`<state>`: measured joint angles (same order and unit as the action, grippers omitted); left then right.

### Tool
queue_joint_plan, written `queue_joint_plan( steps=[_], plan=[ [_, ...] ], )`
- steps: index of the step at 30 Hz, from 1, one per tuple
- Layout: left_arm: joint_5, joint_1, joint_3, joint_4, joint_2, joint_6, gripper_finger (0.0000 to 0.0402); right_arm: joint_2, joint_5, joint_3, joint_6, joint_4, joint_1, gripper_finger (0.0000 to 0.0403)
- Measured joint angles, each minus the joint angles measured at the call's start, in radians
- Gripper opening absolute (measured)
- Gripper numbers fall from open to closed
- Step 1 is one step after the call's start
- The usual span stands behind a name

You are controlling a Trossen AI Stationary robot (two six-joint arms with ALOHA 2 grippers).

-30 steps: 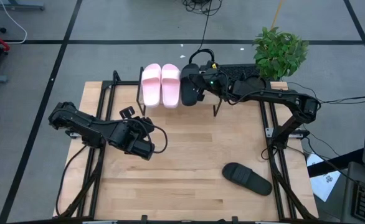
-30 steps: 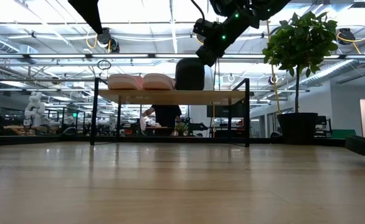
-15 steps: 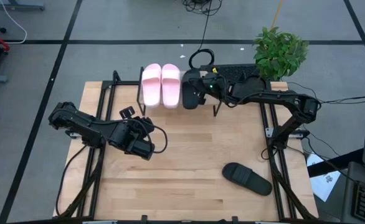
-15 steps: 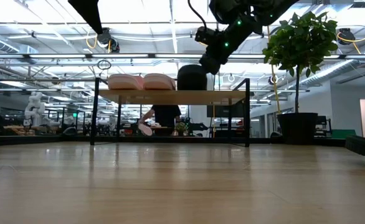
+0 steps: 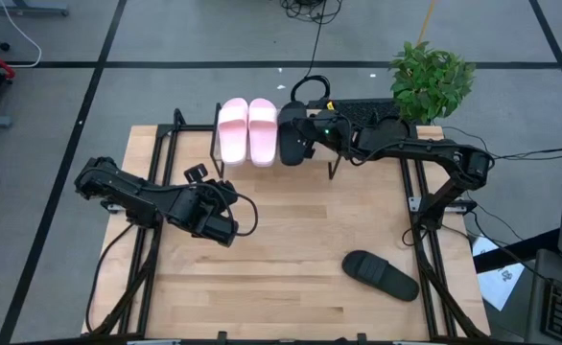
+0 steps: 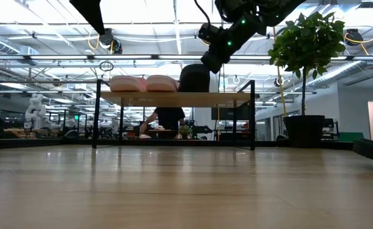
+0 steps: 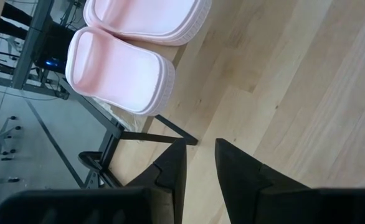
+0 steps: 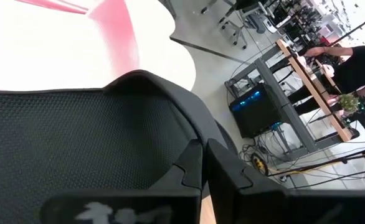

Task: Pick and place slides into the shelf
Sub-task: Put the top black slide on the shelf

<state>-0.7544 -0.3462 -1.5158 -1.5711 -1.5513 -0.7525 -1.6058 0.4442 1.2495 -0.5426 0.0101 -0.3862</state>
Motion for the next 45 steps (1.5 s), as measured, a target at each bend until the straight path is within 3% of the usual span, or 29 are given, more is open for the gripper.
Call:
queue_joint_plan(
  steps=[45],
  plan=[
    [0.000, 0.000, 0.000, 0.000, 0.000, 0.016, 0.0088, -0.002, -0.028, -0.001, 0.034, -0.037, -0.014, 0.0000]
  ],
)
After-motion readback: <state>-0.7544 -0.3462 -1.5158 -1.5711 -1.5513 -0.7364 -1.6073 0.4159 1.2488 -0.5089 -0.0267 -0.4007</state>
